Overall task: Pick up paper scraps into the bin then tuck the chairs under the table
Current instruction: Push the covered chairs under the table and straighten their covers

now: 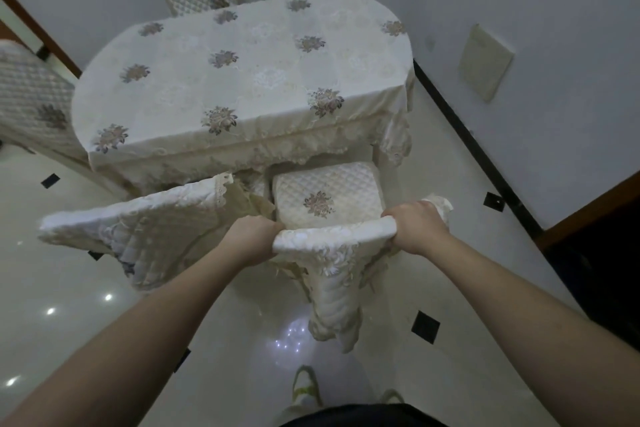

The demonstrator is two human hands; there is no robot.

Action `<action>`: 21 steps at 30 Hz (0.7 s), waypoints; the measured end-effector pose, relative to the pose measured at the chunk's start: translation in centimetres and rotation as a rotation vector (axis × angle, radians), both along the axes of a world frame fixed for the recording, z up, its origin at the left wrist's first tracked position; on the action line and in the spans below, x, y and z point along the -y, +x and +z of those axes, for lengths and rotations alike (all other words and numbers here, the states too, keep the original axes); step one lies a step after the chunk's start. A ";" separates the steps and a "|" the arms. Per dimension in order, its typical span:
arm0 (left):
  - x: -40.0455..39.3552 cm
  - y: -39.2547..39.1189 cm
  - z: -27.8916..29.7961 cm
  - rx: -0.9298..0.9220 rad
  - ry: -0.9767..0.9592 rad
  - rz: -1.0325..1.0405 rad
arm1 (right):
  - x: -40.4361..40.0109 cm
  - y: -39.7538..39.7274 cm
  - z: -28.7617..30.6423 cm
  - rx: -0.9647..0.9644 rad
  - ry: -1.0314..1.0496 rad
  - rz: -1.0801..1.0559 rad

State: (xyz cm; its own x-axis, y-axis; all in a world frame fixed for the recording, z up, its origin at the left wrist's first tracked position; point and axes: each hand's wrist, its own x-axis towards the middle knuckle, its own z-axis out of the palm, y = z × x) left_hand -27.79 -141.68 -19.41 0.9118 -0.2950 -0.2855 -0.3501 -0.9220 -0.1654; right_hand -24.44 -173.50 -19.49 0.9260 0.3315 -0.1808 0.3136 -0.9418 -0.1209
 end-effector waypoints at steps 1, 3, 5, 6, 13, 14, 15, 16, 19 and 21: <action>0.2 0.4 0.1 0.004 -0.002 0.004 | 0.1 0.5 0.1 -0.005 0.004 0.002; 0.7 1.0 0.3 0.014 -0.004 0.010 | 0.5 1.5 0.3 -0.014 -0.001 0.009; 1.3 1.5 0.3 0.023 -0.013 0.026 | 0.8 2.4 0.5 -0.014 -0.024 0.023; 1.6 1.8 0.2 0.027 -0.015 0.033 | 1.0 2.8 0.5 -0.015 -0.029 0.029; 2.7 4.2 -0.9 0.002 -0.039 0.085 | 1.9 6.0 0.3 -0.063 -0.052 0.079; 2.6 4.7 -0.9 0.007 -0.045 0.099 | 1.7 6.6 0.4 -0.062 -0.057 0.081; 2.5 5.4 -1.0 0.007 -0.049 0.114 | 1.5 7.1 0.5 -0.059 -0.059 0.082; 2.3 6.0 -1.1 0.001 -0.053 0.132 | 1.2 7.7 0.5 -0.060 -0.063 0.081; 1.5 7.8 -1.6 -0.023 -0.062 0.181 | 0.1 9.2 0.1 -0.062 -0.088 0.089; 0.7 9.1 -2.0 -0.032 -0.045 0.185 | -0.6 10.4 -0.4 -0.063 -0.090 0.088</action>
